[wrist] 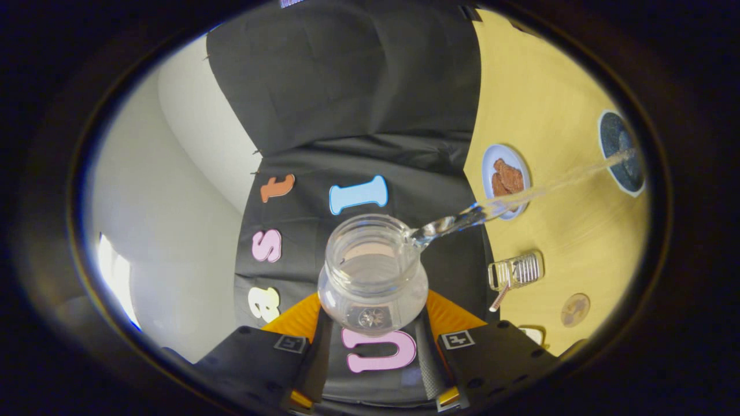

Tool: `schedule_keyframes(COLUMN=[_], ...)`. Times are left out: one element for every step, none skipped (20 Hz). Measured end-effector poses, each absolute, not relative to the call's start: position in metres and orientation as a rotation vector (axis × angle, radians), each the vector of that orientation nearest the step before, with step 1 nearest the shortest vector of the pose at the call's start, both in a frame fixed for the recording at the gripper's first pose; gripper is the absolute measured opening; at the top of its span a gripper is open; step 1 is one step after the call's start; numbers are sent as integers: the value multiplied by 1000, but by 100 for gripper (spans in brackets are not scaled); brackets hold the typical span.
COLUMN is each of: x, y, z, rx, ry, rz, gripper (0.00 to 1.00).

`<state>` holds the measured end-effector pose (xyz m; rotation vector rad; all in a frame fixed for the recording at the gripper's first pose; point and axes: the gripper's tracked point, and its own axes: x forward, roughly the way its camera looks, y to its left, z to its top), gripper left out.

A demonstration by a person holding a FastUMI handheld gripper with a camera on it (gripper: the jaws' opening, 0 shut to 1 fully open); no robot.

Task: Take the bottle from table, then pour the juice into the cup, finally place the bottle on the coaster

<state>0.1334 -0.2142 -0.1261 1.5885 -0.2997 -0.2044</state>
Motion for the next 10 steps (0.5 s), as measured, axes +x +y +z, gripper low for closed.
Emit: schedule_keyframes(x=[134,134,134,133,133,133,134,133,133,133], y=[-214,-215,-215,-216,-215,-216,-217,-219,-219,-220], z=[-125,-124,-123,-123,-122,-122,-121,-122,-121,-120], rx=[1591,1595,1599,1602,1605,1607,1612,1617,1622,1626], ry=[-302,-306,-309,-312,-313,-316,-319,-325,-331,-337], rz=[-206,-205,-205,-205,-206,-206,-207,-208,-210,-211], gripper=[69,69,69,69,69,69,69,69,69,69])
